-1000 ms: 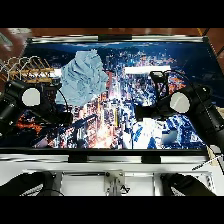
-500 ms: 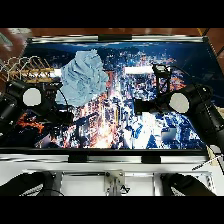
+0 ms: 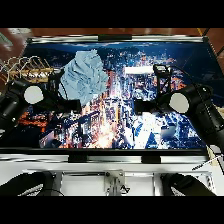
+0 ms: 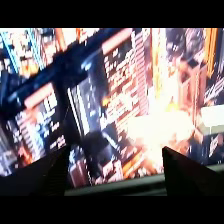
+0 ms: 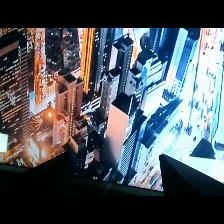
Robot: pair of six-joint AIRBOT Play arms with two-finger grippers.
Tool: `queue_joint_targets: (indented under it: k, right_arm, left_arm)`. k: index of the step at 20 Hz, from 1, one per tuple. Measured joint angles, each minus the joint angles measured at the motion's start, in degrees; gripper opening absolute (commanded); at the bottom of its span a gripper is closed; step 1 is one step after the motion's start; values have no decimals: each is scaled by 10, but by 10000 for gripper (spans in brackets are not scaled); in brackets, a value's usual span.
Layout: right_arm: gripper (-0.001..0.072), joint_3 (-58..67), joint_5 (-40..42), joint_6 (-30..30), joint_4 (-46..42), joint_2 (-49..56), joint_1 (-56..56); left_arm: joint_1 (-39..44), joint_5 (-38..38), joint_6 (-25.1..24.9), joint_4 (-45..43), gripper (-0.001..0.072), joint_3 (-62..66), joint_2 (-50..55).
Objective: Fold the shirts.
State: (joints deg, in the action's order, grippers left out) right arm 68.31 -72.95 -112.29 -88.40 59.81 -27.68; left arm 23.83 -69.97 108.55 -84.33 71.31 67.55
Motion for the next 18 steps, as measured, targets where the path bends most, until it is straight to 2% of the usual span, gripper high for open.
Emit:
queue_joint_targets:
  k: [3,6,9,18]
  right_arm:
    - [680,0,15,0,-4,0,0]
    - [680,0,37,0,-5,0,0]
    - [680,0,52,0,-7,0,0]
    - [679,0,69,0,-7,0,0]
  left_arm:
    - [-76,41,-46,45,720,71,65]
    - [-160,56,-81,101,720,171,162]
    - [-210,66,-117,138,720,254,259]
    - [-230,124,-160,171,720,329,445]
